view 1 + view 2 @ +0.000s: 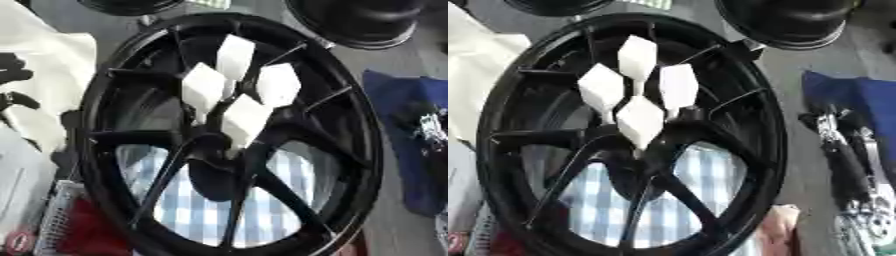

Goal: Pull the pin out of the wheel hub.

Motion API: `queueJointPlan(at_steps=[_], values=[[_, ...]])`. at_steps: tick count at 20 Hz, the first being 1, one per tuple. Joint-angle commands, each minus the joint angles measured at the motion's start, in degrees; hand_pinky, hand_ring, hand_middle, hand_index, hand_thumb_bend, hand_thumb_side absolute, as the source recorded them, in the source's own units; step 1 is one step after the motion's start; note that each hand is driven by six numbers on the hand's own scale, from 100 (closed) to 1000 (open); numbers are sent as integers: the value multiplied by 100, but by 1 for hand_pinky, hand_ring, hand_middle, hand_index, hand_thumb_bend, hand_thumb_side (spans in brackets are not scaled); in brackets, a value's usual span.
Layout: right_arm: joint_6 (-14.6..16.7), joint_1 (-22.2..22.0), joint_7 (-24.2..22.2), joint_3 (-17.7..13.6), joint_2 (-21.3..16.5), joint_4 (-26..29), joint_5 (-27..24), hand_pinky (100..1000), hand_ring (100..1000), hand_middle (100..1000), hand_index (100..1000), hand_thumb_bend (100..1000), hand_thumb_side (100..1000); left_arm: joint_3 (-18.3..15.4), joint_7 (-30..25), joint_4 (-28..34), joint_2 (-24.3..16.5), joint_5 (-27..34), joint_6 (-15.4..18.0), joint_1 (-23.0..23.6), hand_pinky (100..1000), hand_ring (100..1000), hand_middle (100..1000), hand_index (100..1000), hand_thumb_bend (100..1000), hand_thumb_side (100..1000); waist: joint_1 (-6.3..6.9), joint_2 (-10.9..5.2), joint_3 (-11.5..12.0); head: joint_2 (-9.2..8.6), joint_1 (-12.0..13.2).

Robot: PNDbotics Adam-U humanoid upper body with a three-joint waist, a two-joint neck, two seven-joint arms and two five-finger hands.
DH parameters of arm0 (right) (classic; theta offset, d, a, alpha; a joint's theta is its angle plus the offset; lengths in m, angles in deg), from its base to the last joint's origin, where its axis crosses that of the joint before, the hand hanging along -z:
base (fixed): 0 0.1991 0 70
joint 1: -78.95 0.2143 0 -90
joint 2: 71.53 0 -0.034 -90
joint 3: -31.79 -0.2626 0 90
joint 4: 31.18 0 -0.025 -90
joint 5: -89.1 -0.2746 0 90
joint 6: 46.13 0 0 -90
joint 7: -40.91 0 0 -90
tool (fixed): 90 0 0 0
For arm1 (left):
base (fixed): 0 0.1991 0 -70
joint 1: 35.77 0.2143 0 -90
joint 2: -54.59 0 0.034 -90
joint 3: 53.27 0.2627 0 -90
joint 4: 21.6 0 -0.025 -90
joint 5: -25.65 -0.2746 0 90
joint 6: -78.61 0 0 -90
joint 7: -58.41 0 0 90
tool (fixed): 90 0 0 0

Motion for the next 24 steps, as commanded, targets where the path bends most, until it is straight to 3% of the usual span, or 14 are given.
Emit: queueJointPlan(at_steps=[1,5,8,9,10,14,17,20,24], values=[[67,45,-14,-21,-171,136,-8,849,722,527,652,100,527,-19,-8,125,-93,8,15,-46,448,691,630,695,100,789,25,-126,4,-23,-10],[115,74,-44,1,-258,136,-25,849,724,528,654,100,520,-27,-2,125,-90,14,19,-46,447,690,630,695,100,788,24,-128,10,7,-14],[289,139,-211,59,-613,136,4,849,733,535,661,100,520,-30,5,125,-107,19,25,-33,447,690,629,694,100,786,19,-151,0,49,-2],[393,165,-321,84,-809,136,49,850,737,538,668,100,572,-29,4,125,-116,19,25,-25,447,690,629,694,100,787,14,-163,-8,65,3],[526,188,-470,111,-1064,136,127,850,742,548,676,100,460,-27,2,125,-123,18,21,-16,447,690,629,694,100,787,8,-178,-19,82,4],[1021,259,-1091,207,-2226,136,515,849,752,573,698,100,392,-18,-6,125,-154,13,2,20,447,689,629,694,100,786,-27,-243,-42,129,1],[1266,391,-1492,231,-3121,136,765,851,761,598,714,100,258,-9,-11,125,-183,10,-12,49,447,689,629,694,100,786,-52,-286,-47,153,-3],[1260,574,-1800,335,-3861,136,852,850,764,611,720,100,213,7,-25,125,-210,8,-23,66,447,689,629,694,100,788,-96,-317,-35,177,-42],[1189,917,-2184,493,-4433,136,973,849,768,632,731,100,199,35,-54,125,-248,3,-36,69,446,689,630,694,100,788,-141,-326,-4,190,-101]])
